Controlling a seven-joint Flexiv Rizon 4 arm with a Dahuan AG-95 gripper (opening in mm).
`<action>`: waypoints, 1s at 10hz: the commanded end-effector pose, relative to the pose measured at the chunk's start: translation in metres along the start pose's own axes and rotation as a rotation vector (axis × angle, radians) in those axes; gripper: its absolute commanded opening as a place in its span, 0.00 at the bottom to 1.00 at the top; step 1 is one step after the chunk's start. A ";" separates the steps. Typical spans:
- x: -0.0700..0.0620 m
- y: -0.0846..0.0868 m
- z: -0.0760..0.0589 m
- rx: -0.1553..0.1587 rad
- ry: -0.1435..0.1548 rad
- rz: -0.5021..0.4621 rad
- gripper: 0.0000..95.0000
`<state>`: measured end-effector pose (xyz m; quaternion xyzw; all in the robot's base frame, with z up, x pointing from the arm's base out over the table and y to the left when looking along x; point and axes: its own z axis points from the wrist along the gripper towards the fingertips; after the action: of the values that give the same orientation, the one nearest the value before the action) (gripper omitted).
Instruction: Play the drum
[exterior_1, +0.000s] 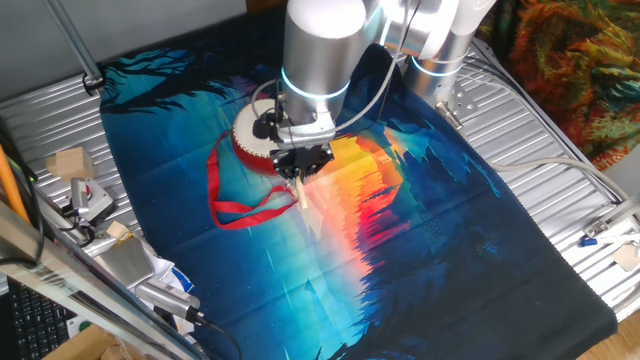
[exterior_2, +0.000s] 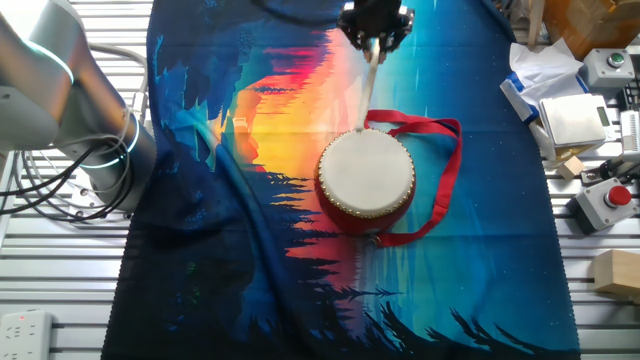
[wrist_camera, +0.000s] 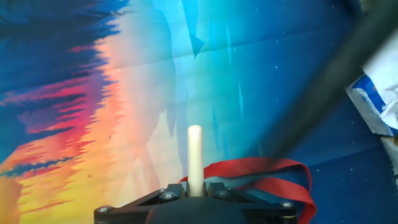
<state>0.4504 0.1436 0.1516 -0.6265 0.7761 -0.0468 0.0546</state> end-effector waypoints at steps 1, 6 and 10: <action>0.008 -0.006 0.036 0.018 -0.096 0.004 0.00; -0.007 -0.023 0.050 0.013 -0.092 0.014 0.00; -0.015 -0.021 0.017 -0.014 -0.007 0.032 0.00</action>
<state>0.4716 0.1520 0.1442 -0.6163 0.7848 -0.0300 0.0573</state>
